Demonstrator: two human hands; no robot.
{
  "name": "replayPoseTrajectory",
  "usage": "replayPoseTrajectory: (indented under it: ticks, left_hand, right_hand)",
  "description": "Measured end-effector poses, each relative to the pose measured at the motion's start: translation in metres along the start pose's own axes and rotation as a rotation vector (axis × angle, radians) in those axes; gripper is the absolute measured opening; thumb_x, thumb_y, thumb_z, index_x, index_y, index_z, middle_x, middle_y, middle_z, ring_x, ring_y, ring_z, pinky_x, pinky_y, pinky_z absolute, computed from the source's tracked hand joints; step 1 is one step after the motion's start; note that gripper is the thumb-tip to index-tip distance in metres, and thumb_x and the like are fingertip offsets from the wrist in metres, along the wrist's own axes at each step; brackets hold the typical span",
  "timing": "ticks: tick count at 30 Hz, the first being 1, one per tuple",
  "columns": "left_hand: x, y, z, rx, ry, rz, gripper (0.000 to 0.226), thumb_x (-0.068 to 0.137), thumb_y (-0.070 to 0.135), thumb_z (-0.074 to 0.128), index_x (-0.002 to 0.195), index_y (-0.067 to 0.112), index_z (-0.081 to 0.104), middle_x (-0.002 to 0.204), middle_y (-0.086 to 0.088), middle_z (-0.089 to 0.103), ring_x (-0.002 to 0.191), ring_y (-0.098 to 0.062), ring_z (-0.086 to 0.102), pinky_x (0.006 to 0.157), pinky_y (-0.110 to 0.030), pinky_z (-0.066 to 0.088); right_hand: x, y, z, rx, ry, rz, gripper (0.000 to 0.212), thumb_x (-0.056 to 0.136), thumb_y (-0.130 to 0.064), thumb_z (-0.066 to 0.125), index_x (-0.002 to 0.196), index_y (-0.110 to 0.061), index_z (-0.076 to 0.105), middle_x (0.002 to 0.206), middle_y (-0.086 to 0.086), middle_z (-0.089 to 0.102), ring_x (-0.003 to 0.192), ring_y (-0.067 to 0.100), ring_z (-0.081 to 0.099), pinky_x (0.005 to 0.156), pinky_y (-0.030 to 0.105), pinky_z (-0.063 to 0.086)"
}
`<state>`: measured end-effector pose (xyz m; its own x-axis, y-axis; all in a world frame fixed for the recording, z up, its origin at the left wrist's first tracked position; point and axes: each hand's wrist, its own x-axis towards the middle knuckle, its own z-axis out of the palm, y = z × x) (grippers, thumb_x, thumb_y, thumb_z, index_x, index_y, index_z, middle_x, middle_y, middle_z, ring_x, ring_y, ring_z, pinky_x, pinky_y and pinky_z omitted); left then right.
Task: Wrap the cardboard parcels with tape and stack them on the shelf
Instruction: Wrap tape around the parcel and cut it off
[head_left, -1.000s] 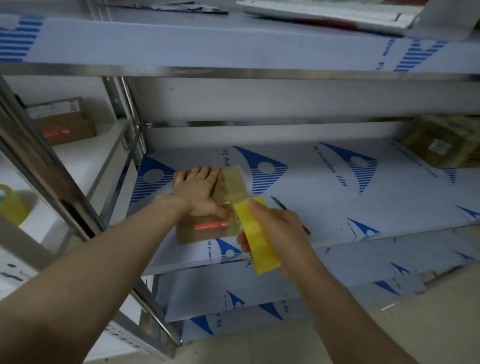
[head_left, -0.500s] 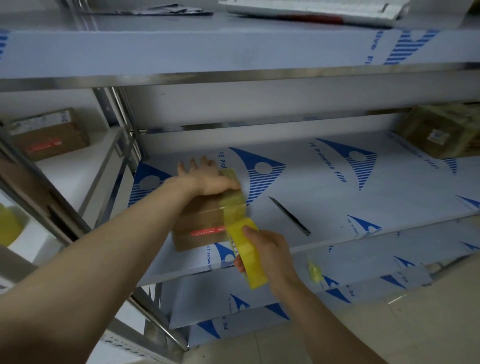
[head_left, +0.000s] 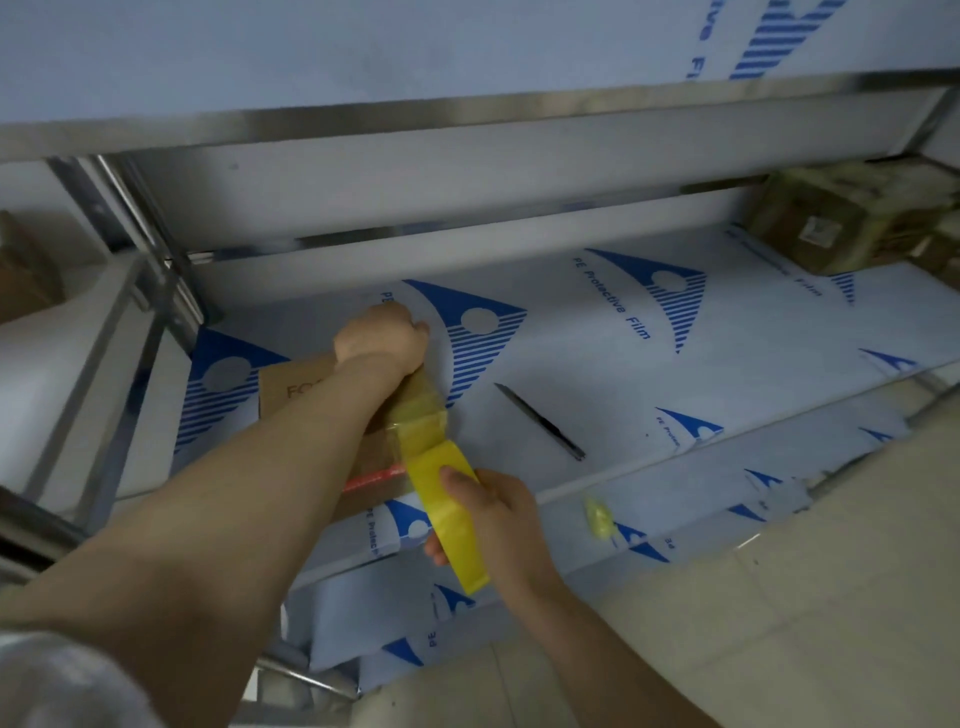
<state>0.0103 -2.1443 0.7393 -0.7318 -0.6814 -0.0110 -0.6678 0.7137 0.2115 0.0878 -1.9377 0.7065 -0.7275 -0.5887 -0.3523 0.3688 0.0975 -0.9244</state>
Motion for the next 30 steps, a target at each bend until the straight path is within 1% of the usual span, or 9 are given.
replayPoseTrajectory:
  ticks: [4,7,9,10,14,18,20,24,30]
  left_hand:
    - [-0.002,0.000,-0.003,-0.073,0.034,-0.054,0.049,0.100,0.045,0.025,0.101,0.010,0.059,0.099,-0.013,0.062,0.083,-0.027,0.056,0.068,-0.033,0.042]
    - [-0.013,0.004,-0.001,0.061,0.103,0.057,0.040,0.102,0.036,0.032,0.121,0.010,0.056,0.093,-0.012,0.060,0.078,-0.026,0.056,0.061,-0.029,0.038]
    - [-0.017,0.009,-0.001,0.128,0.113,0.108,0.055,0.101,0.047,0.027,0.091,0.004,0.060,0.094,-0.014,0.064,0.071,-0.024,0.053,0.056,-0.025,0.033]
    - [-0.018,0.012,-0.002,0.107,0.050,0.093,0.059,0.100,0.052,0.024,0.086,0.006,0.059,0.102,-0.016,0.065,0.075,-0.024,0.053,0.059,-0.027,0.036]
    - [-0.023,0.019,0.000,0.262,-0.177,0.140,0.072,0.086,0.066,0.032,0.139,0.018,0.044,0.146,-0.014,0.036,0.131,-0.033,0.034,0.103,-0.044,0.028]
    - [-0.031,0.014,0.001,0.171,0.010,0.172,0.055,0.097,0.050,0.030,0.117,0.009,0.062,0.119,-0.014,0.059,0.108,-0.031,0.054,0.082,-0.034,0.037]
    - [-0.036,0.016,-0.002,0.168,0.069,0.147,0.061,0.098,0.053,0.024,0.119,0.009,0.061,0.119,-0.015,0.059,0.111,-0.031,0.054,0.093,-0.037,0.038]
    - [-0.052,0.018,0.000,0.269,-0.133,0.049,0.098,0.080,0.081,0.021,0.150,0.013,0.017,0.156,-0.023,0.008,0.144,-0.038,0.002,0.111,-0.059,-0.007]
    - [-0.050,0.015,-0.001,0.300,-0.079,0.073,0.059,0.091,0.051,0.031,0.136,0.015,0.046,0.145,-0.019,0.033,0.129,-0.038,0.031,0.106,-0.050,0.024]
  right_hand:
    - [0.001,-0.002,0.002,-0.015,-0.008,0.000,0.030,0.091,-0.027,0.061,0.079,0.000,0.061,0.052,0.014,0.061,0.042,0.020,0.060,0.047,0.027,0.050]
    - [0.001,-0.001,0.001,-0.022,-0.015,-0.004,0.029,0.091,-0.027,0.061,0.076,-0.002,0.060,0.052,0.015,0.062,0.042,0.021,0.060,0.049,0.029,0.051]
    - [0.002,-0.002,0.001,-0.032,-0.024,-0.006,0.029,0.091,-0.027,0.060,0.073,-0.004,0.060,0.053,0.015,0.062,0.042,0.021,0.059,0.049,0.028,0.050]
    - [0.002,-0.001,0.001,-0.036,-0.025,-0.006,0.029,0.091,-0.027,0.060,0.073,-0.004,0.060,0.053,0.016,0.062,0.042,0.021,0.059,0.049,0.028,0.050]
    - [0.004,-0.003,0.002,-0.041,-0.021,-0.004,0.031,0.091,-0.027,0.059,0.071,-0.002,0.058,0.053,0.017,0.063,0.042,0.022,0.058,0.049,0.029,0.050]
    - [0.003,-0.004,0.003,-0.066,-0.030,-0.006,0.031,0.091,-0.028,0.058,0.071,-0.003,0.060,0.054,0.016,0.064,0.043,0.022,0.059,0.048,0.028,0.050]
    - [0.004,-0.004,0.002,-0.073,-0.026,-0.005,0.031,0.091,-0.028,0.058,0.072,-0.003,0.060,0.054,0.016,0.064,0.043,0.022,0.059,0.048,0.029,0.050]
    - [0.004,-0.005,0.002,-0.091,-0.029,0.014,0.031,0.090,-0.027,0.058,0.071,-0.003,0.059,0.053,0.016,0.064,0.043,0.022,0.059,0.048,0.029,0.050]
    - [0.006,-0.006,0.005,-0.107,-0.012,0.023,0.031,0.091,-0.029,0.058,0.070,-0.006,0.061,0.053,0.015,0.065,0.044,0.023,0.060,0.054,0.033,0.052]
